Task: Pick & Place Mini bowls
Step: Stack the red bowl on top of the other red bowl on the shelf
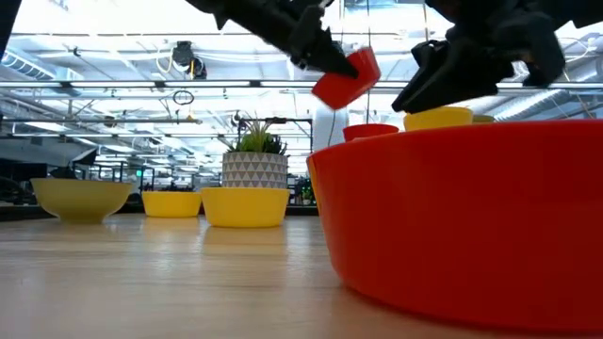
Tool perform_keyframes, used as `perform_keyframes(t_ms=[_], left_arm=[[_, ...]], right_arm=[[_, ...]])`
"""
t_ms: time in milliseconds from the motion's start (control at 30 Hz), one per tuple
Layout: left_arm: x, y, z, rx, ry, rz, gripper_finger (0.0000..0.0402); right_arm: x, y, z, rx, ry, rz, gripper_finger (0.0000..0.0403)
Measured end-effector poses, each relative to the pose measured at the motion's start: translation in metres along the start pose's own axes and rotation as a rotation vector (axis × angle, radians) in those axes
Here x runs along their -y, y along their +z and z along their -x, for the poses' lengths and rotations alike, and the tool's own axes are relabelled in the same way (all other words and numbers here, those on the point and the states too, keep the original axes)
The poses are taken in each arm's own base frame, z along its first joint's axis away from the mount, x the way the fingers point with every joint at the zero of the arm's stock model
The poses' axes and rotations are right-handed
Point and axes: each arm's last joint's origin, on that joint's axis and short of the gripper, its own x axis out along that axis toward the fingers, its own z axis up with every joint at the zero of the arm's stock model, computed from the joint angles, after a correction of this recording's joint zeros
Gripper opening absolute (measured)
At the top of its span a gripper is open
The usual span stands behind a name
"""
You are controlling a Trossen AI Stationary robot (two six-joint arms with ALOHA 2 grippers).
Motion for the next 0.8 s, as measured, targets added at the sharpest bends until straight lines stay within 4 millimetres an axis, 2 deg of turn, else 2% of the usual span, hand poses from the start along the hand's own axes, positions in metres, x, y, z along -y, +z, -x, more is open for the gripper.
perform_keyframes(t_ms=[267,500,700,800], left_arm=[[-0.044,0.006,-0.014,0.040,0.096,-0.050,0.0004],[-0.081,0.006,-0.033,0.104,0.145,-0.046,0.0004],[-0.095,-0.006,-0.058,0.084,0.141,-0.022,0.0003],[-0.100,-0.007,-0.063,0.085,0.148,-0.018,0.0004]], right_arm=[[0.013,0.000,0.006,-0.006,-0.033,-0.120,0.0114],[0.014,-0.002,0.007,-0.022,-0.036,-0.121,0.0114],[0.017,-0.002,0.006,-0.027,-0.044,-0.123,0.0114],[0.018,-0.003,0.005,-0.030,-0.046,-0.124,0.0114]])
